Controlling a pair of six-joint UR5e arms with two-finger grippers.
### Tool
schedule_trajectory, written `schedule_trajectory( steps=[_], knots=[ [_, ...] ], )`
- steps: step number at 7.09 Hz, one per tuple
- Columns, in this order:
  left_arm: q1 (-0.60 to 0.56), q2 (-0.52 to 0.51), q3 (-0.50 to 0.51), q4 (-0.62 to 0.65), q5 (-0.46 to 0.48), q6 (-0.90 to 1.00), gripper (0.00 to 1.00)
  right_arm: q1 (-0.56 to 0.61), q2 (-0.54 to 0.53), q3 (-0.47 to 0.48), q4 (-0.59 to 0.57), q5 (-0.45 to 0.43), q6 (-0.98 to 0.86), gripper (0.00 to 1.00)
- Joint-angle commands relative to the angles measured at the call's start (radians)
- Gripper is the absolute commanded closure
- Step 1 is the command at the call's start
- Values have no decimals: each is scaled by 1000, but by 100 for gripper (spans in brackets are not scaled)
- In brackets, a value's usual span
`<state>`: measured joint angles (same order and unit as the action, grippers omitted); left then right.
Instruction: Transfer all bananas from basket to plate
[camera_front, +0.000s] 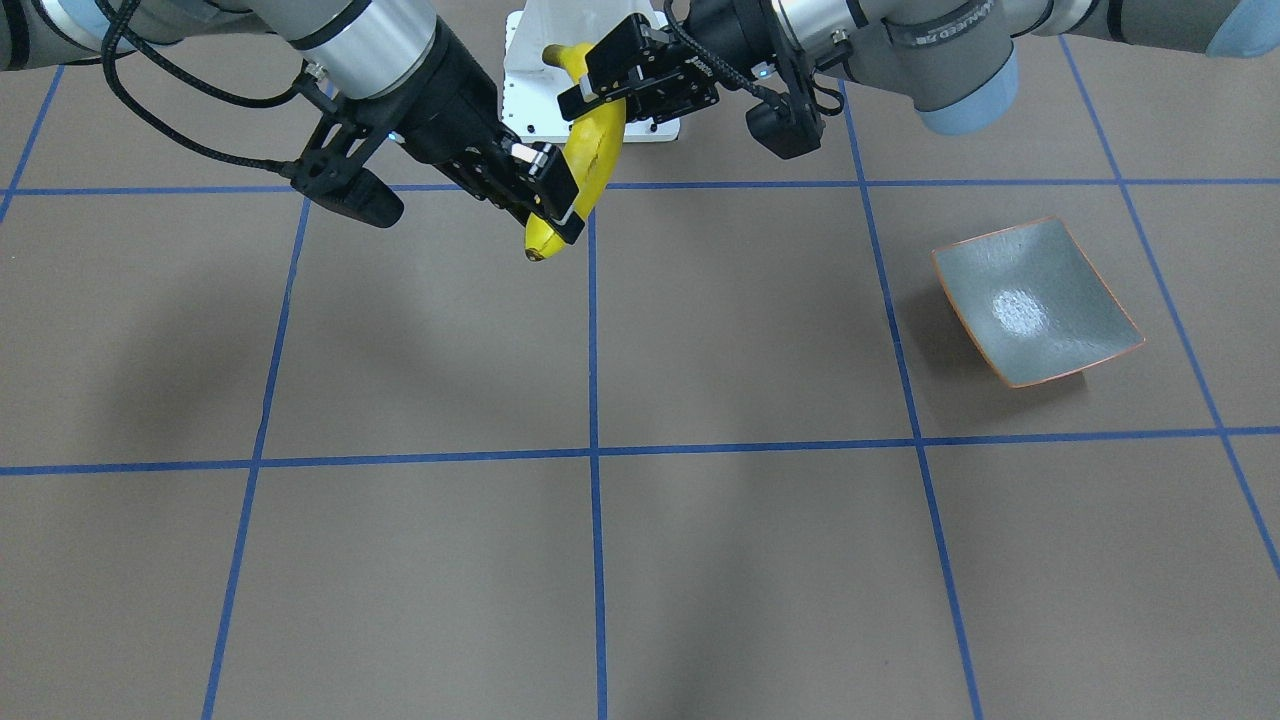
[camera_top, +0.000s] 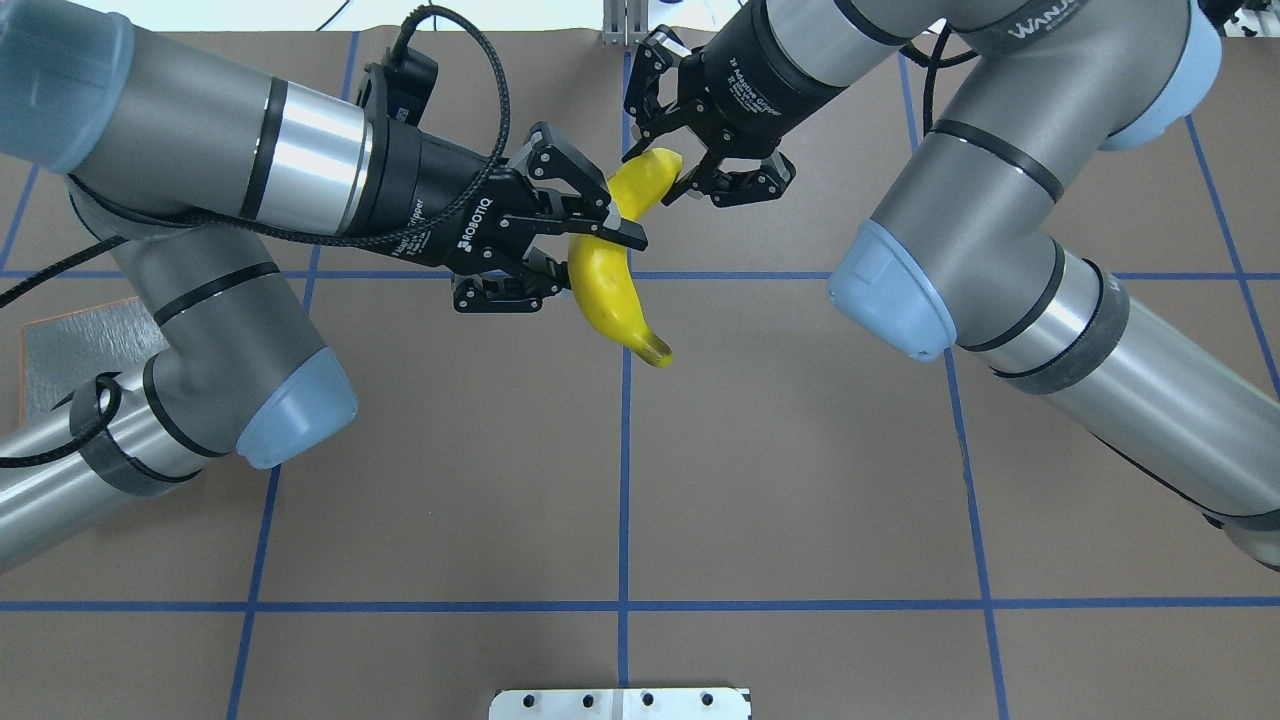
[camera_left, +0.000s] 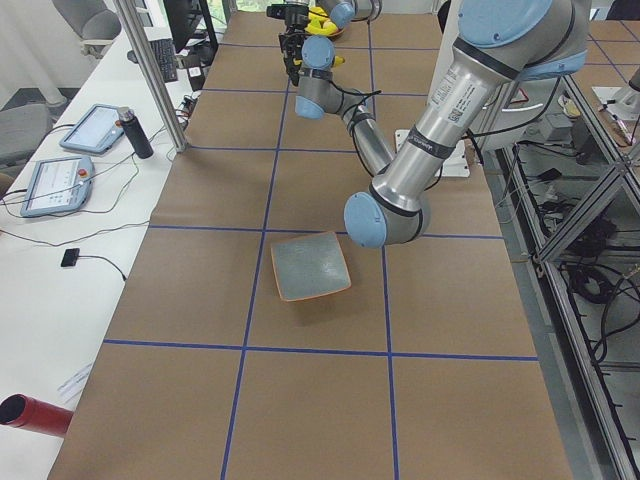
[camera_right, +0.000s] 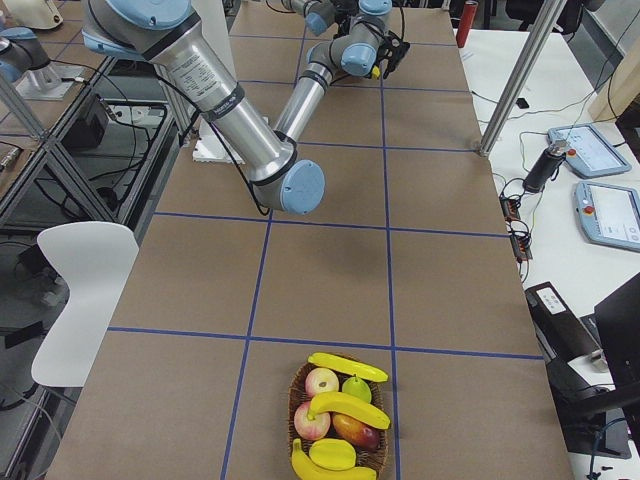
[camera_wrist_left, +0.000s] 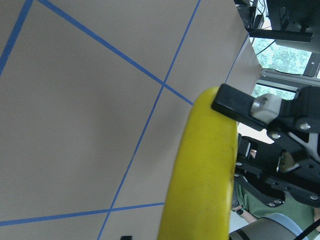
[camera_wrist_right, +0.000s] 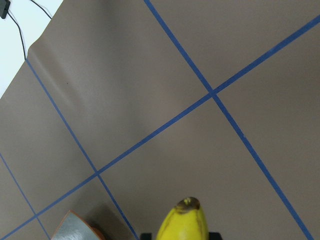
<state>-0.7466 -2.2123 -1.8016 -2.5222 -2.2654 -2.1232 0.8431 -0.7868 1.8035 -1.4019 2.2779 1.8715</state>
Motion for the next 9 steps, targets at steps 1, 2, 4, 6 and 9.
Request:
schedule_trajectory(
  steps=[1, 2, 4, 6, 9],
  knots=[
    [0, 2, -2, 2, 0, -26, 100, -1, -2, -1, 0, -1, 0, 81],
    [0, 3, -1, 2, 0, -64, 100, -9, -3, 0, 1, -1, -2, 1],
    [0, 3, 5, 2, 0, -66, 100, -7, -15, 0, 58, -3, 21, 0],
    [0, 11, 8, 2, 0, -64, 100, -3, -20, 0, 73, -3, 37, 0],
    [-8, 90, -5, -6, 1, -54, 100, 36, -40, 2, 75, -3, 34, 0]
  ],
)
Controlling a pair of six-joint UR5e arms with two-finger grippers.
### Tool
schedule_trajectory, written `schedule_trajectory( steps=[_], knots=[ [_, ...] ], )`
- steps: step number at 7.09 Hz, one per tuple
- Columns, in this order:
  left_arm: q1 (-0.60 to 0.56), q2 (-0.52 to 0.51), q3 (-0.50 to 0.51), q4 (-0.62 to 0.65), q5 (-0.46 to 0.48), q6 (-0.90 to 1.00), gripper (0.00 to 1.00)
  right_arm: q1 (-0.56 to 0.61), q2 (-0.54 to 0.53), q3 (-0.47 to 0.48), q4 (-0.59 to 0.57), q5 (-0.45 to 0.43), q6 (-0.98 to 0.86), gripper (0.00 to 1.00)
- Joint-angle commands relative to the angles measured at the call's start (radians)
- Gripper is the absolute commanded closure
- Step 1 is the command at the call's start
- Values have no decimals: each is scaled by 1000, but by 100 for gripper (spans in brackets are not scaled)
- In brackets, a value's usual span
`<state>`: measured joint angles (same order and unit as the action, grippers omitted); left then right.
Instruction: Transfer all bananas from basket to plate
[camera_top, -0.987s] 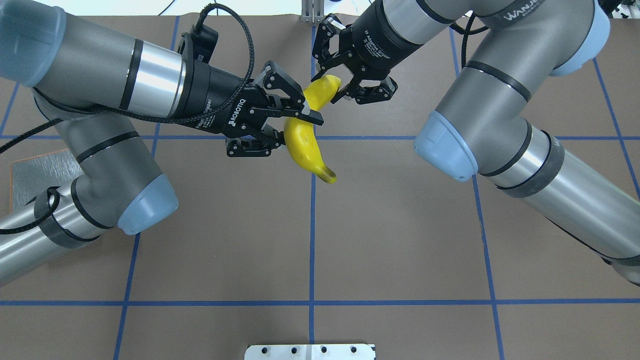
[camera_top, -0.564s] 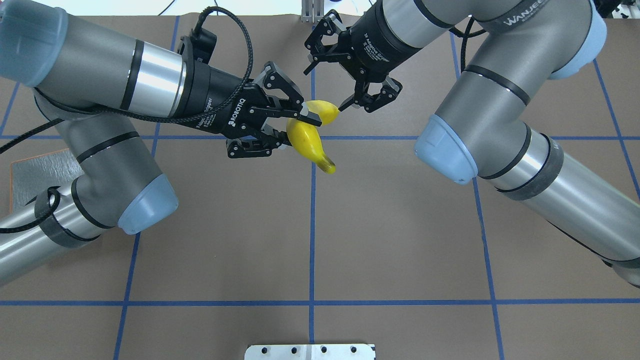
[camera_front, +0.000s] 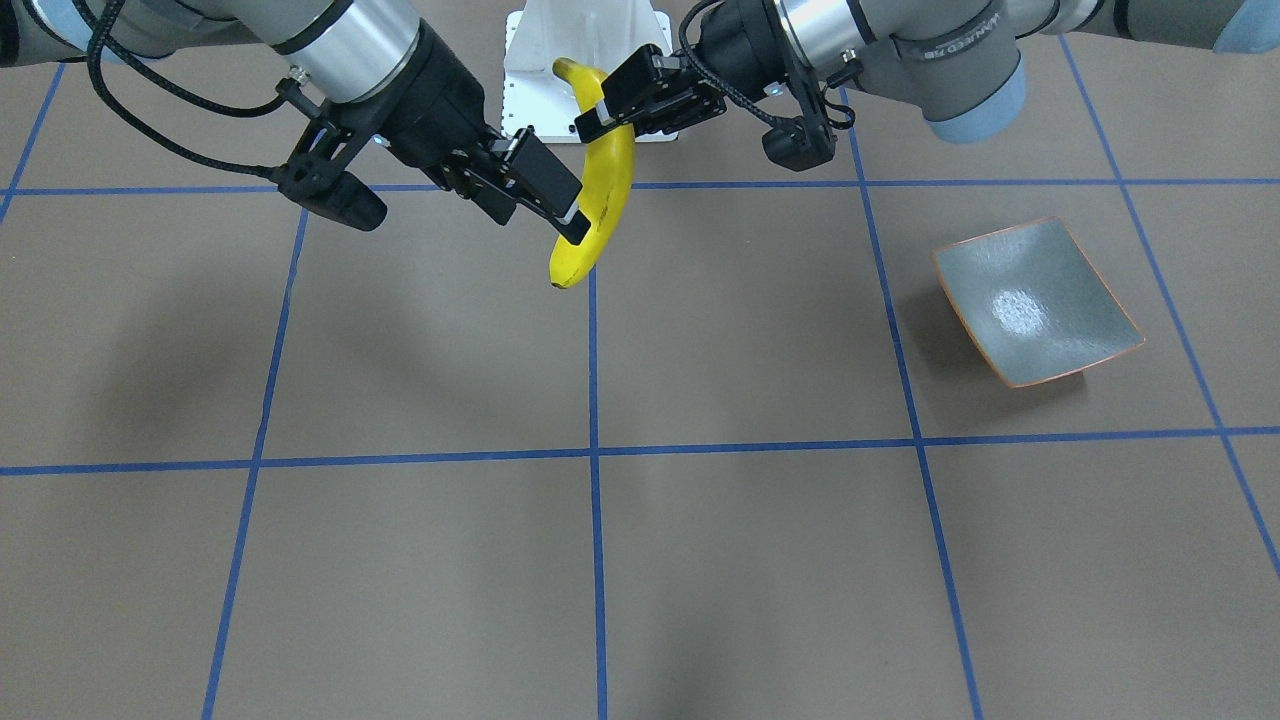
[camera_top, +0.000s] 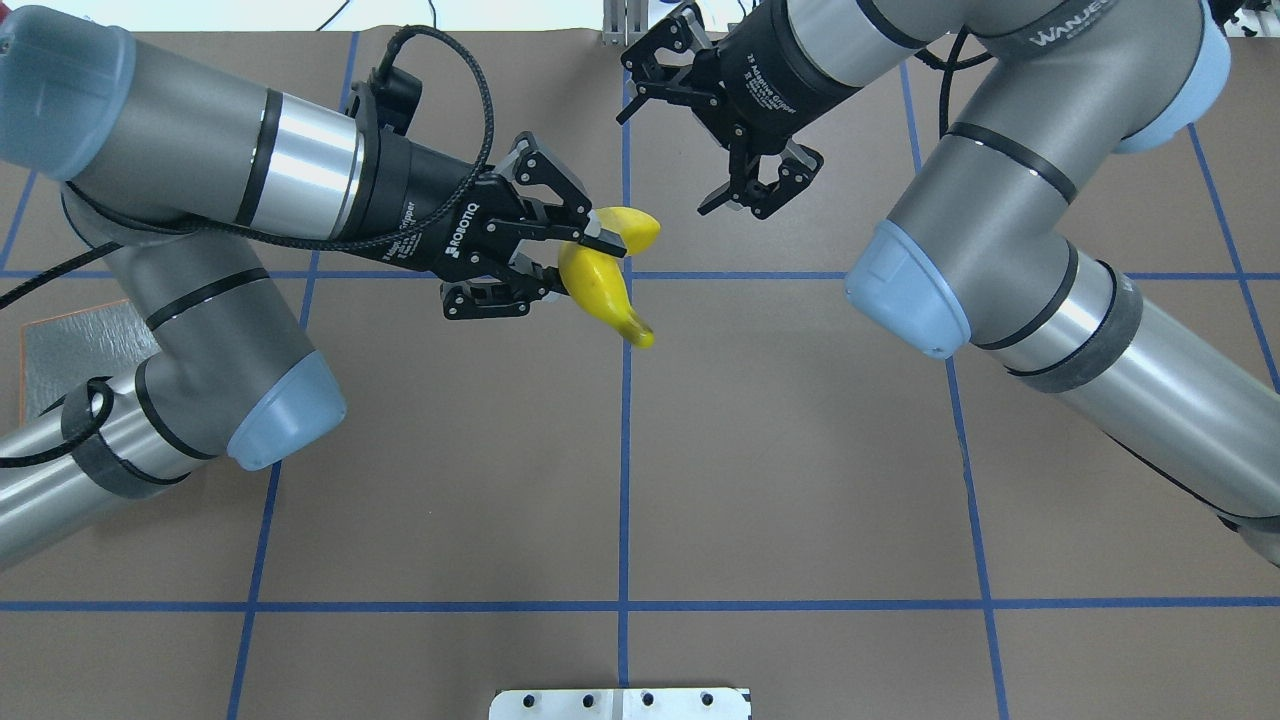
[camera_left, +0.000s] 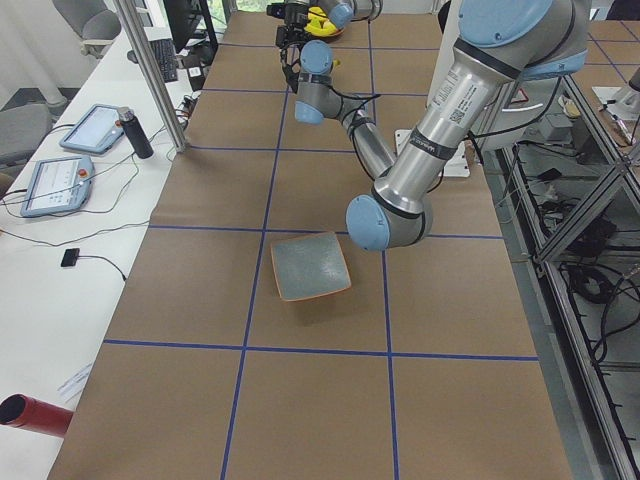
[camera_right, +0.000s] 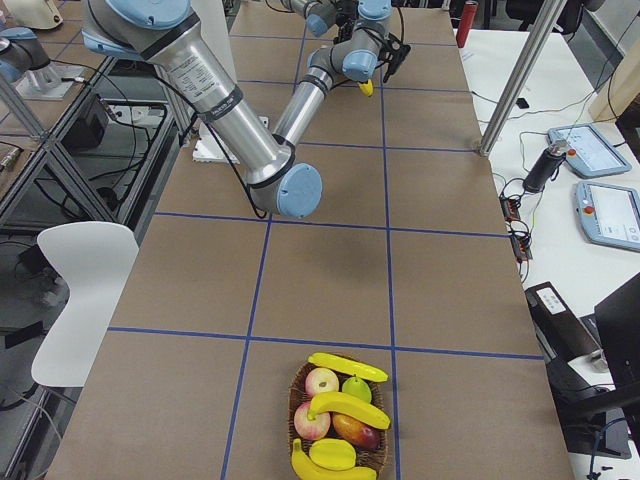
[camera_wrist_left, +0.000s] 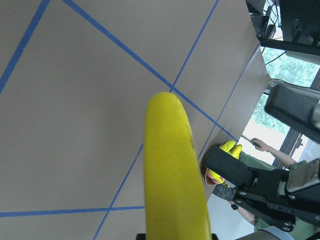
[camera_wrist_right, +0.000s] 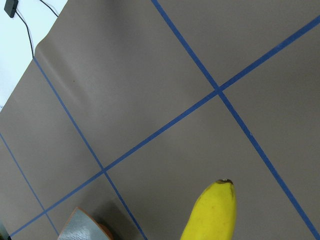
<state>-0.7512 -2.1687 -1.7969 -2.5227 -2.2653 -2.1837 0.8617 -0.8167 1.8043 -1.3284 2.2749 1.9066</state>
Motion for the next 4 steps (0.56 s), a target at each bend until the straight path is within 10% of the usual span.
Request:
schedule_trajectory(
  steps=[1, 4],
  knots=[
    [-14, 128, -57, -2, 44, 12, 100, 23, -44, 27, 0, -8, -6, 0],
    [-19, 387, -194, -13, 253, 128, 100, 46, -87, 58, -3, -89, -65, 0]
  ],
)
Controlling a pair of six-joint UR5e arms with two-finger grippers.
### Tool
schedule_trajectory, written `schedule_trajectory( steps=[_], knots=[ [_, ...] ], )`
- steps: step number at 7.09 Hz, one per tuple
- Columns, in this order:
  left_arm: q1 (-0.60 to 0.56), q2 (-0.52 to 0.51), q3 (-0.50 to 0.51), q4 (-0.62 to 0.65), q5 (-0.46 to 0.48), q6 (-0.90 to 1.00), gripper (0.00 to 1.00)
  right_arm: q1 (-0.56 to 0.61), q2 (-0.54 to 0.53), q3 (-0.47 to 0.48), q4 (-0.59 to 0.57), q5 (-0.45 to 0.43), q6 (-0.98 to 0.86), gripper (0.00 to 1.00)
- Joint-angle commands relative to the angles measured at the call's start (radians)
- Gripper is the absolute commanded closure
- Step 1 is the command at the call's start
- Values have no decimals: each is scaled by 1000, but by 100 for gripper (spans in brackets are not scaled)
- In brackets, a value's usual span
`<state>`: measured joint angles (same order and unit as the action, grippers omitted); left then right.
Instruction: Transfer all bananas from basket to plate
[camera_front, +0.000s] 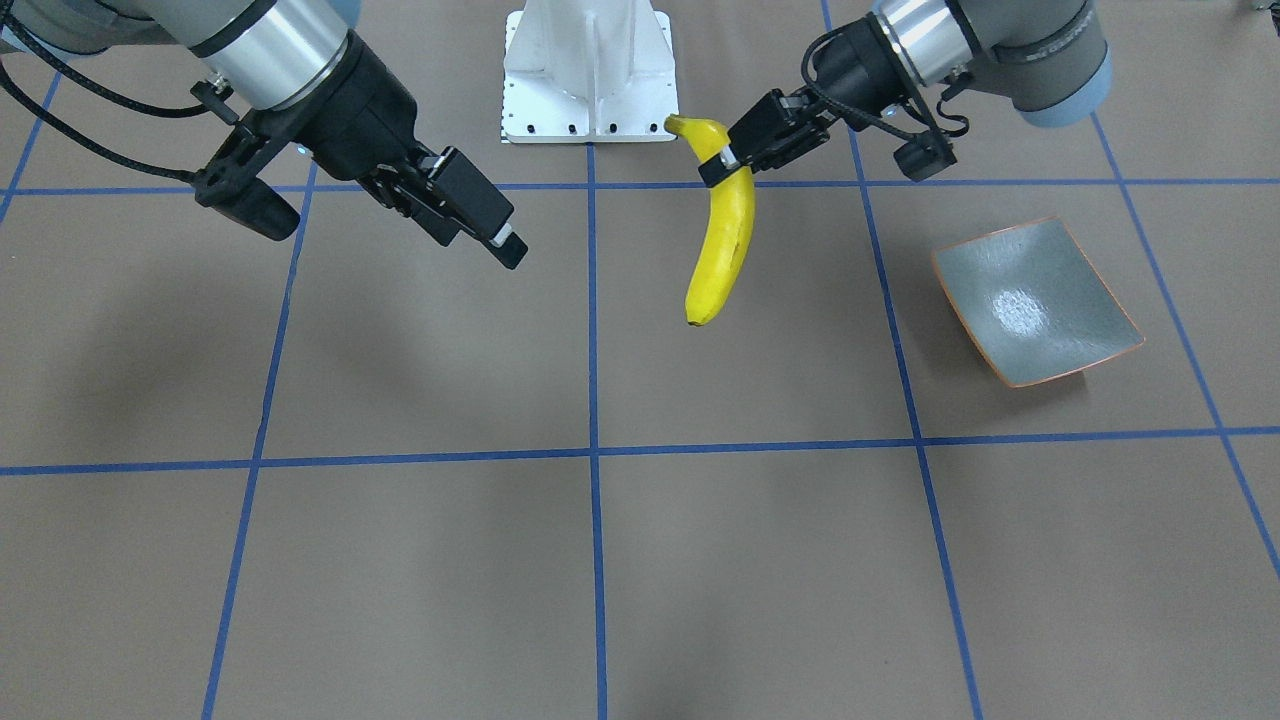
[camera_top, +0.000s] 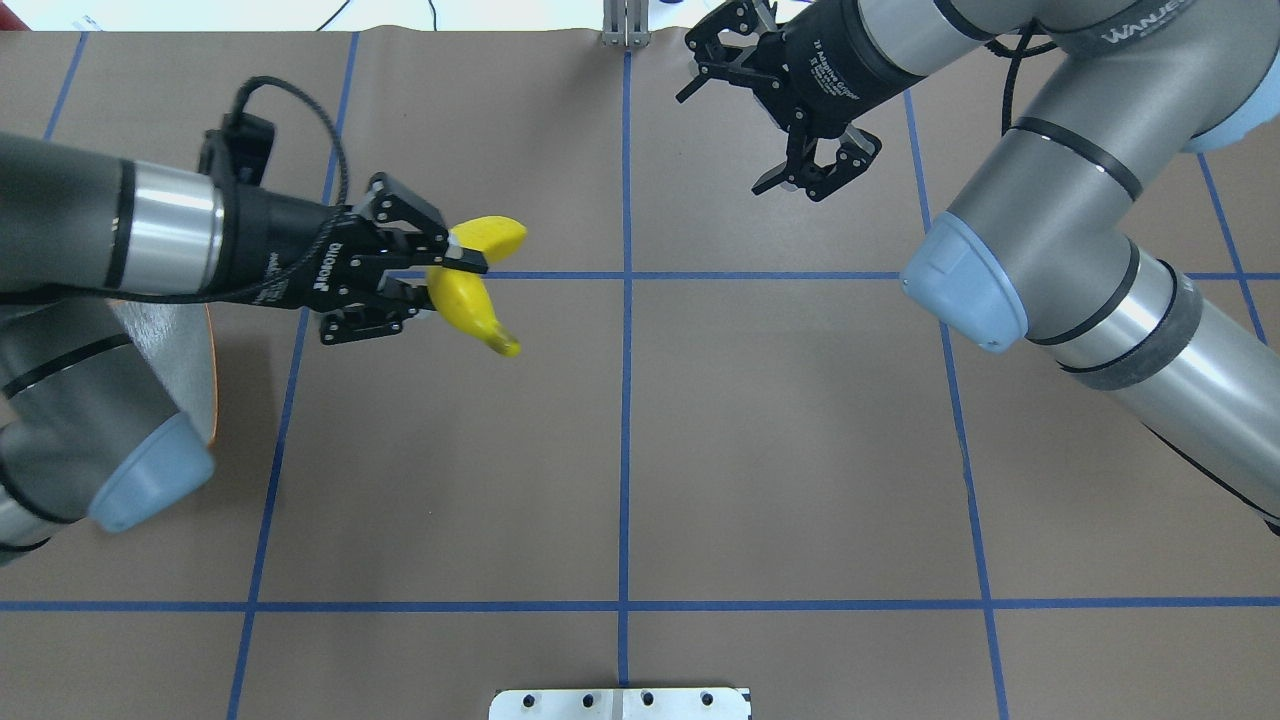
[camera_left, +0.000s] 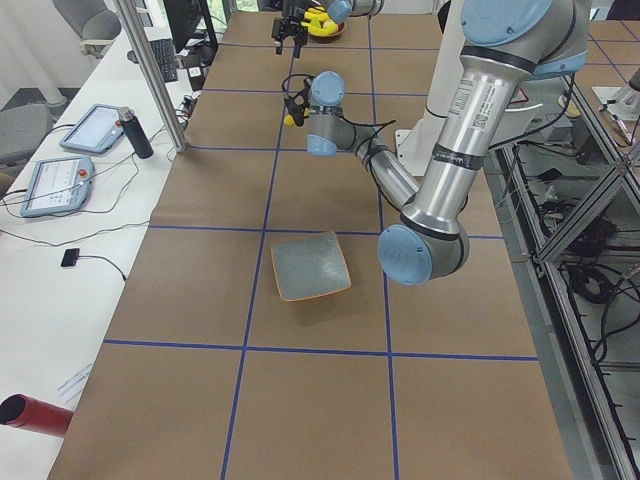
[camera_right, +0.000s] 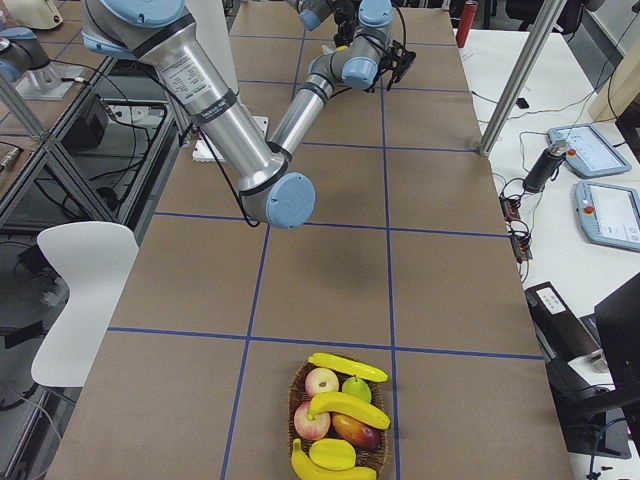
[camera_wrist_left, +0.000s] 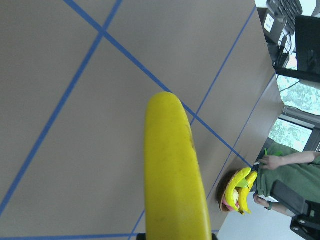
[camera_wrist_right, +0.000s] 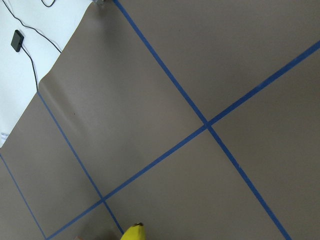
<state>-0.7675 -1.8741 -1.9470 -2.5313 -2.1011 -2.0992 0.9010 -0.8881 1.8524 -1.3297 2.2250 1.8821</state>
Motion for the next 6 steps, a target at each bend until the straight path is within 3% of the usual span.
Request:
schedule_trajectory(
  steps=[1, 3, 4, 6],
  knots=[
    [-7, 172, -68, -4, 113, 123, 100, 9, -40, 16, -2, -53, -154, 0],
    [-61, 368, -90, -7, 128, 342, 100, 13, -54, 16, -3, -90, -260, 0],
    [-59, 451, -89, -27, 192, 391, 100, 13, -61, 16, -3, -99, -300, 0],
    [-59, 571, -83, -90, 208, 386, 100, 12, -78, 13, -3, -105, -337, 0]
  ],
)
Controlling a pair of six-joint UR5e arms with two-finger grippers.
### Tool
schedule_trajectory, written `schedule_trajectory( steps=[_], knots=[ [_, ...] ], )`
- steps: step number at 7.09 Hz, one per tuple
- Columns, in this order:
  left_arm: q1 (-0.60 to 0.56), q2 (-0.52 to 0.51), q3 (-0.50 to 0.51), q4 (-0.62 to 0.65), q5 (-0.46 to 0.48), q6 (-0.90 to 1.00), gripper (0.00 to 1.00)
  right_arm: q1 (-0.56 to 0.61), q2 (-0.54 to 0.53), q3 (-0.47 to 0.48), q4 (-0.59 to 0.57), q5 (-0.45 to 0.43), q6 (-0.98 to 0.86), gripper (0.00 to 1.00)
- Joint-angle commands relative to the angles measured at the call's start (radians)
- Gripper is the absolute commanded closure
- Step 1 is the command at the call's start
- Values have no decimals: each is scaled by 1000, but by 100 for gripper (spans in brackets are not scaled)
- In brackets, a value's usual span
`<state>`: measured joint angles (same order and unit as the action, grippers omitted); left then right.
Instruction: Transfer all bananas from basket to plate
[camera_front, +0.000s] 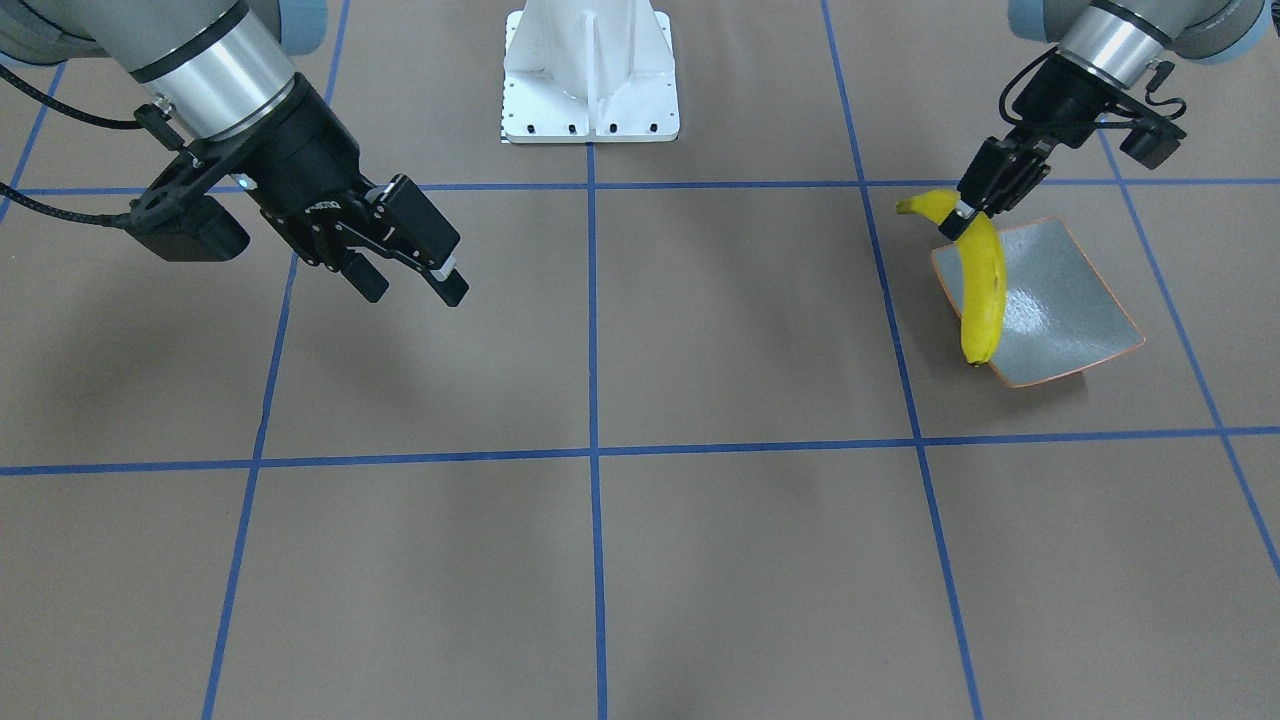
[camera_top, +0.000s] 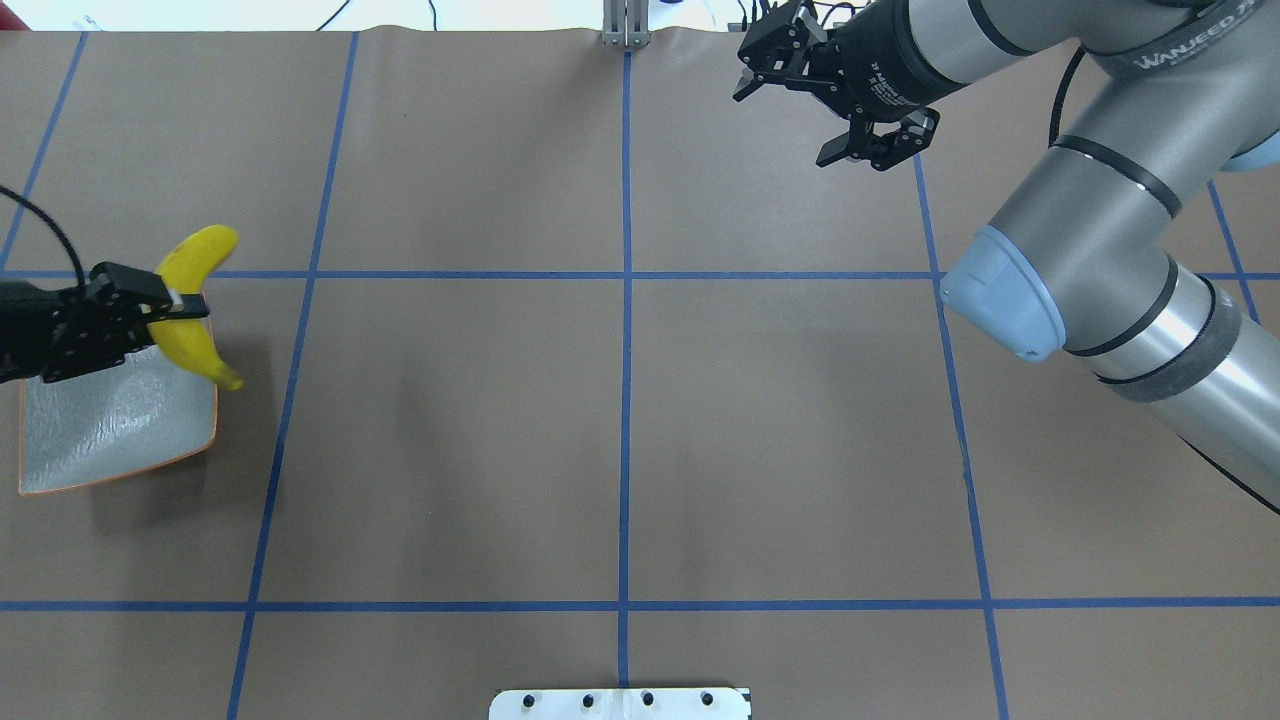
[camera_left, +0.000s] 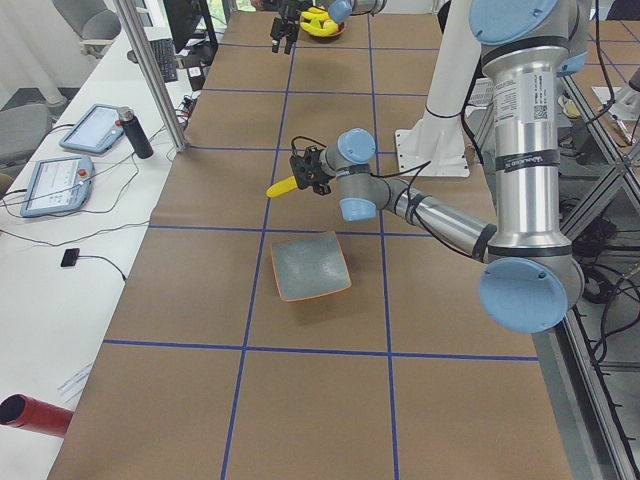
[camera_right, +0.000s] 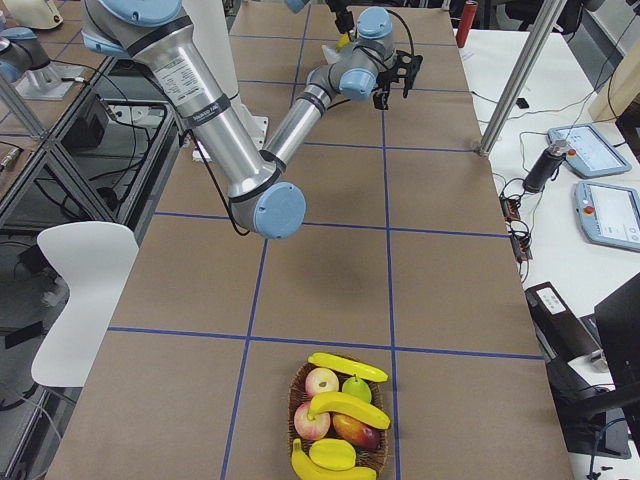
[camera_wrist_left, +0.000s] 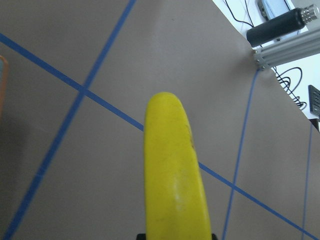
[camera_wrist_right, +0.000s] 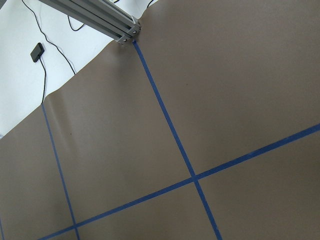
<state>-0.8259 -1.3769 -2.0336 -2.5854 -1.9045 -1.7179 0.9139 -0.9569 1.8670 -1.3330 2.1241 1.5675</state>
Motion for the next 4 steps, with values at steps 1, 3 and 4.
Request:
schedule_trajectory(
  steps=[1, 3, 4],
  knots=[
    [-1, 94, 16, -44, 9, -2, 100, -1, -13, -3, 0, -27, -23, 0],
    [-1, 87, 59, -58, 7, -76, 100, -7, -13, -3, 0, -43, -23, 0],
    [-1, 82, 81, -94, 7, -106, 100, -7, -13, -5, 0, -43, -23, 0]
  ],
)
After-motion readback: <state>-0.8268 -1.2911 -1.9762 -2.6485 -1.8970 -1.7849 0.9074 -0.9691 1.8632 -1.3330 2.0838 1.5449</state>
